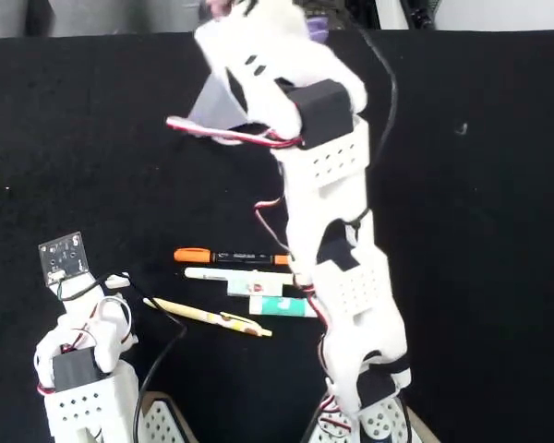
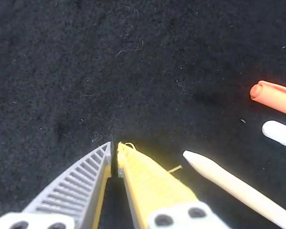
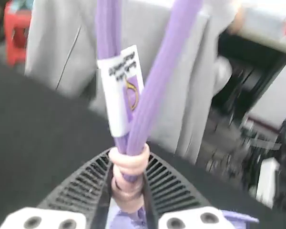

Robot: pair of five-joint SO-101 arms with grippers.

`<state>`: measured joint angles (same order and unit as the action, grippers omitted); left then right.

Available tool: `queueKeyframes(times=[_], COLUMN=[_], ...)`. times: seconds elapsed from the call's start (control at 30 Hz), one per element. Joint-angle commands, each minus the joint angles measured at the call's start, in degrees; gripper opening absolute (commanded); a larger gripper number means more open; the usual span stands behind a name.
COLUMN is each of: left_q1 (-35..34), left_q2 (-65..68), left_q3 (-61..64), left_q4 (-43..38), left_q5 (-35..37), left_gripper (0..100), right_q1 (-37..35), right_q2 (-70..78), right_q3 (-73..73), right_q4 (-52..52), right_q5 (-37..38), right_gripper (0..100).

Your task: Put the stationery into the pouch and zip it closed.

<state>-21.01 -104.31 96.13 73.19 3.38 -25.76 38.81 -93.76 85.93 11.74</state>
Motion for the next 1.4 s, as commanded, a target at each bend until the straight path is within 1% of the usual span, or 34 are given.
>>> queueKeyframes(times=[0.0,0.1,0.13,0.5,0.77,1.0,1.17,1.37], left_q1=[-0.04,-0.04,-0.04,-0.04,-0.04,-0.04,-0.04,-0.04], left_q2=[-0.35,-0.35,-0.35,-0.35,-0.35,-0.35,-0.35,-0.35], left_q3=[1.27,1.27,1.27,1.27,1.27,1.27,1.27,1.27], left_q4=[0.18,0.18,0.18,0.18,0.18,0.18,0.18,0.18], left_q5=[-0.53,-0.53,-0.53,-0.53,-0.53,-0.53,-0.53,-0.53], left_gripper=[3,3,3,3,3,3,3,3], right_q1=[-2.37,-3.52,-3.78,-3.87,-3.96,-5.98,-8.09,-8.26], right_q2=[-2.07,-2.15,-1.98,-1.80,-2.86,-15.16,-23.60,-31.34], right_q3=[-1.89,-1.89,-1.71,14.20,12.35,18.95,29.76,41.98], right_q4=[8.44,14.95,15.47,15.30,15.30,15.30,15.21,14.95], right_q5=[-0.18,-0.18,-0.18,-0.18,-0.62,-0.62,-0.26,-0.09], right_gripper=[1.1,1.1,1.1,1.1,1.1,1.1,1.1,1.1])
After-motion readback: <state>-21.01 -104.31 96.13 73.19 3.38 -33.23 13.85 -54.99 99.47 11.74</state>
